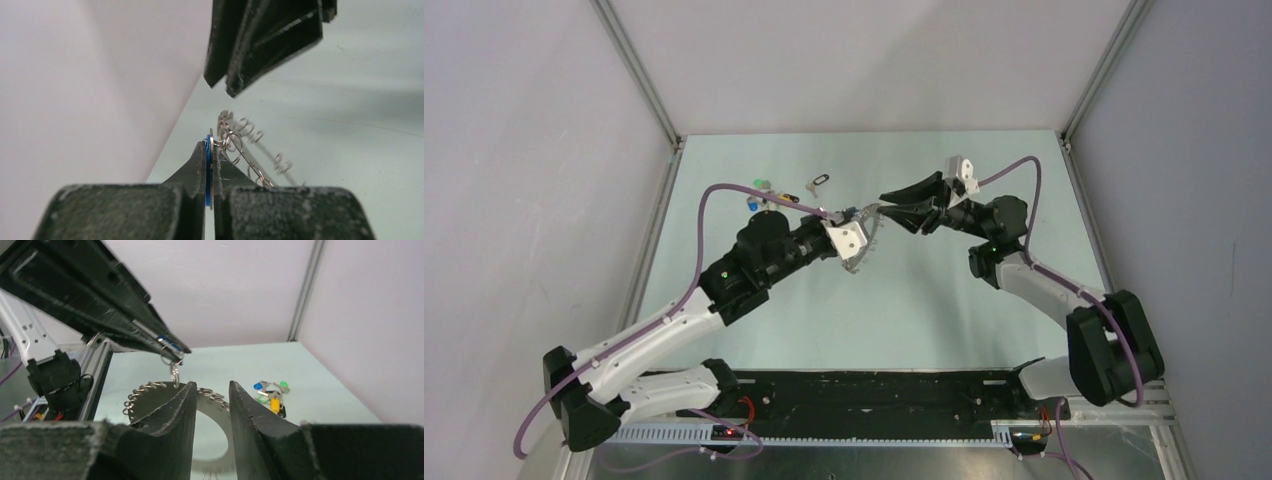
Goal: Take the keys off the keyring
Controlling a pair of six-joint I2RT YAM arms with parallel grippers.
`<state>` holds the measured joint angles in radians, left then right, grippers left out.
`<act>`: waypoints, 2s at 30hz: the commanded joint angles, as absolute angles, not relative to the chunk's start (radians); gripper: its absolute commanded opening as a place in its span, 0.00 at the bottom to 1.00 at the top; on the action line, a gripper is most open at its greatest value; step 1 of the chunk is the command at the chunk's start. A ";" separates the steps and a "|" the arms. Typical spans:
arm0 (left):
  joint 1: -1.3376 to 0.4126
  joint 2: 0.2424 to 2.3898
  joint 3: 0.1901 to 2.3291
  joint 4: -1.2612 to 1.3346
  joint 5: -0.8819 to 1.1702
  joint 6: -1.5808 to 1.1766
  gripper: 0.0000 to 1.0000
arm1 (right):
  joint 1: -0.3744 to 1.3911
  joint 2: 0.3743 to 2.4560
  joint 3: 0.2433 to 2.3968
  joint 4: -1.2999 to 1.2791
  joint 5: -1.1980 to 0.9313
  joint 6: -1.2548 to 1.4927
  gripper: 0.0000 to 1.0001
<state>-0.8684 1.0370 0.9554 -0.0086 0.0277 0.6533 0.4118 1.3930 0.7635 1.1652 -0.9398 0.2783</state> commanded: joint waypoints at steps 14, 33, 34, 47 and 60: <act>-0.870 0.982 0.932 0.097 0.025 0.721 0.00 | 0.493 1.248 0.839 0.647 -0.901 -0.022 0.37; -0.872 0.972 0.913 0.098 0.050 0.768 0.00 | 0.612 1.294 0.838 0.709 -0.778 -0.101 0.22; -0.871 0.972 0.913 0.097 0.052 0.767 0.00 | 0.611 1.292 0.838 0.705 -0.774 -0.104 0.22; -0.872 0.979 0.911 0.098 0.061 0.769 0.00 | 0.611 1.300 0.836 0.773 -0.744 -0.053 0.24; -0.871 0.982 0.907 0.098 0.057 0.774 0.00 | 0.614 1.303 0.838 0.803 -0.725 -0.027 0.05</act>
<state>-0.8684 0.9947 0.9104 0.0219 0.0383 0.7532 0.6071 1.2999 0.8032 0.7410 -0.7391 -0.0448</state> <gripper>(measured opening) 0.023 0.111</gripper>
